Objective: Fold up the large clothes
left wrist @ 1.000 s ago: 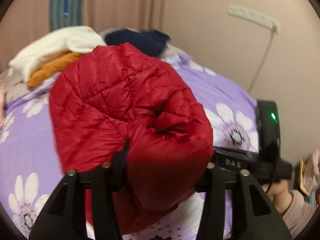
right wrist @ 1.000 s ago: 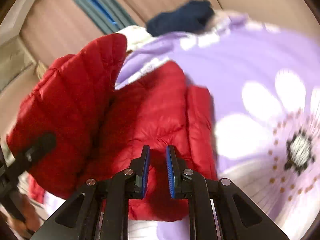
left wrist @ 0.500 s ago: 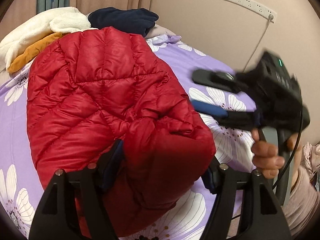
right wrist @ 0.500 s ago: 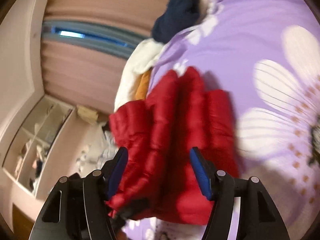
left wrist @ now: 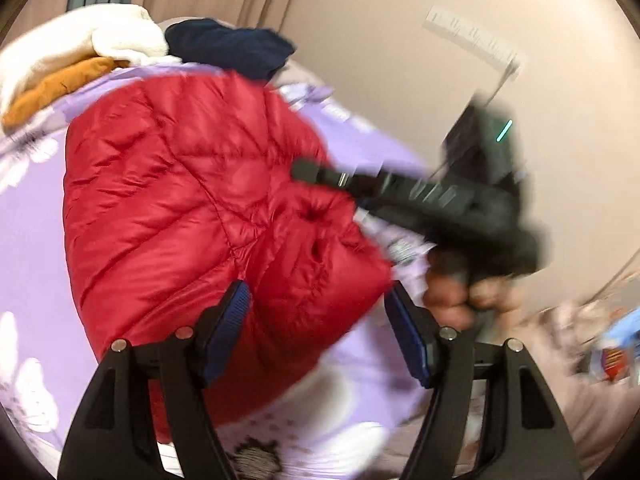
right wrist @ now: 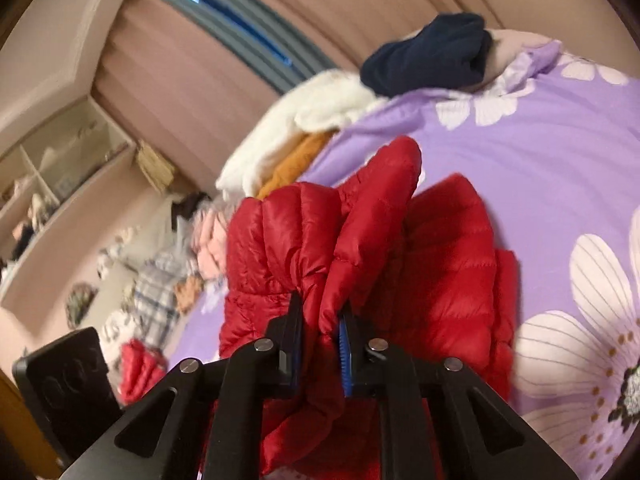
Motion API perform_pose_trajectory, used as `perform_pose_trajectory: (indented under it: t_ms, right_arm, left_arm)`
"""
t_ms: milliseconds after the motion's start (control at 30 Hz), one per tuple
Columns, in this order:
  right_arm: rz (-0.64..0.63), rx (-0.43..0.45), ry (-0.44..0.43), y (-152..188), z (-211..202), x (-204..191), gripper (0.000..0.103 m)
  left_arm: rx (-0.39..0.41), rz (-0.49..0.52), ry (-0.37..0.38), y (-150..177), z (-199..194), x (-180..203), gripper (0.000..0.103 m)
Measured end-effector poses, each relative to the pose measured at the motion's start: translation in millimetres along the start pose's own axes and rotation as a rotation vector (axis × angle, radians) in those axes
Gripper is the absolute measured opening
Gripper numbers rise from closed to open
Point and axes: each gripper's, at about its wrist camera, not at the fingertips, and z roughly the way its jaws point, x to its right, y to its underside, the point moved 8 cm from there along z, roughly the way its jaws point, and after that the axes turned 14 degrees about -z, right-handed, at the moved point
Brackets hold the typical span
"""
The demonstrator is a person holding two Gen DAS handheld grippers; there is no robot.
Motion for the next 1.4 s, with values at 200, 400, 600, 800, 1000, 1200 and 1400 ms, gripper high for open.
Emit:
perform_pose_trajectory:
  t_ms: [200,400,600,800,1000,1200,1400]
  right_arm:
    - [0.089,-0.053,0.091,30.2,14.0,41.4,0.016]
    - [0.121,-0.064,0.084,37.3,11.4,50.9,0.016]
    - [0.131,-0.076,0.078,40.7,5.6,53.1,0.018]
    - [-0.086,0.016,0.266,6.8,-40.1,23.3,0.022]
    - [-0.318,-0.017,0.106,1.8,-35.6,-48.0,0.022]
    - [-0.453,-0.18,0.173,55.8,-9.0,-46.7,0.022]
    - [-0.408,-0.195,0.2,81.9,9.9,-14.4,0.02]
  left_arm:
    - [0.094,-0.059,-0.009,-48.2,-10.3,-13.2,0.069]
    - [0.13,-0.141,-0.15,-98.0,25.1,-52.5,0.044]
    - [0.0,-0.2,-0.309,-95.7,82.9,-101.3,0.035]
    - [0.03,-0.151,-0.344,-95.5,85.6,-96.7,0.034]
    - [0.05,-0.14,-0.354,-90.1,82.5,-100.8,0.034]
    - [0.07,-0.12,-0.352,-87.0,82.2,-101.4,0.035]
    - [0.107,-0.064,-0.382,-81.0,87.2,-98.3,0.035]
